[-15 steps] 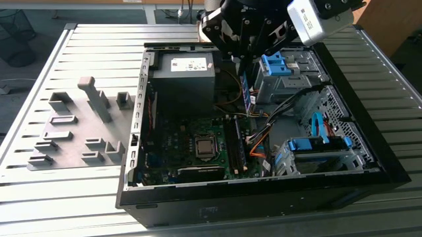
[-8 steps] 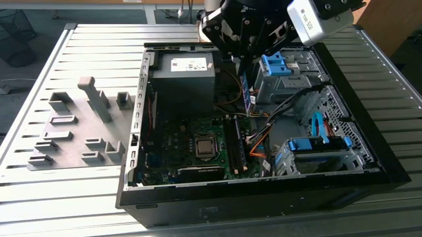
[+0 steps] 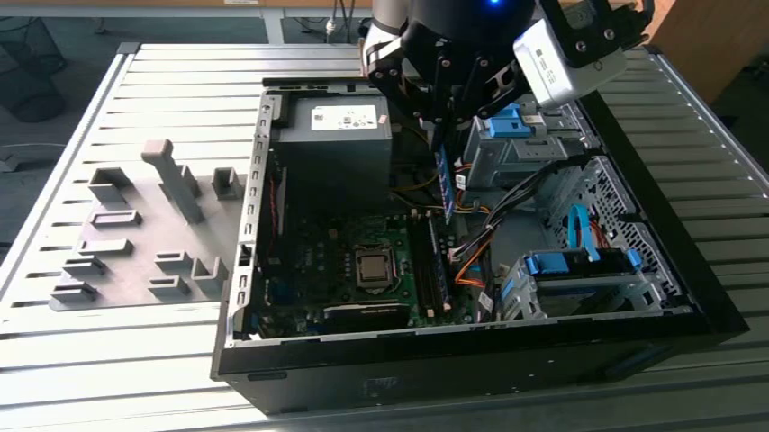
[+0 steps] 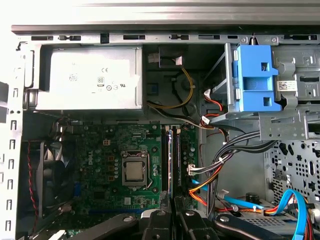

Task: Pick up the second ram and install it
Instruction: 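Insert the second ram into the second slot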

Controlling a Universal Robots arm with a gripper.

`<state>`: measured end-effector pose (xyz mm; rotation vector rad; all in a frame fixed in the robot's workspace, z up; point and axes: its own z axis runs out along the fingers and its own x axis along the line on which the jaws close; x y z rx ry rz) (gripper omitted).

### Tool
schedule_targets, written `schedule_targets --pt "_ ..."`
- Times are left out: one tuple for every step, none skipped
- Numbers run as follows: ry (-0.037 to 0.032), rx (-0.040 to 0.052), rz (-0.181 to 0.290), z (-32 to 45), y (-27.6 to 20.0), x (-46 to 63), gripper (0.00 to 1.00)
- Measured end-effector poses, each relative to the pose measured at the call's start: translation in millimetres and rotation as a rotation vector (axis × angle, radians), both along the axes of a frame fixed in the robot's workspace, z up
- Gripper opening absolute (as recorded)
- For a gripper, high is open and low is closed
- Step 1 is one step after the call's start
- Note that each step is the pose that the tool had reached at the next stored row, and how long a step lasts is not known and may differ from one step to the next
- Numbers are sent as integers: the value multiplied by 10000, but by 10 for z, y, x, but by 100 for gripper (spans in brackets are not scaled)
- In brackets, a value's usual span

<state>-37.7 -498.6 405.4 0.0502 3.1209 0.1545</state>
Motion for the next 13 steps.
schedule_targets --pt "0 0 0 0 0 0 14" --pt "0 0 0 -1 0 0 14" --pt "0 0 0 -1 0 0 14" --pt "0 0 0 -2 0 0 14" --pt "0 0 0 -2 0 0 14" --pt "0 0 0 -3 0 0 14" --pt "0 0 0 -3 0 0 14" --pt "-2 9 1 -6 0 0 14" --pt "2 12 38 -12 0 0 14" --pt "8 11 120 -20 0 0 14" --pt "11 9 189 -25 0 0 14" --pt "12 8 196 -26 0 0 14" --pt "13 8 197 -26 0 0 14"
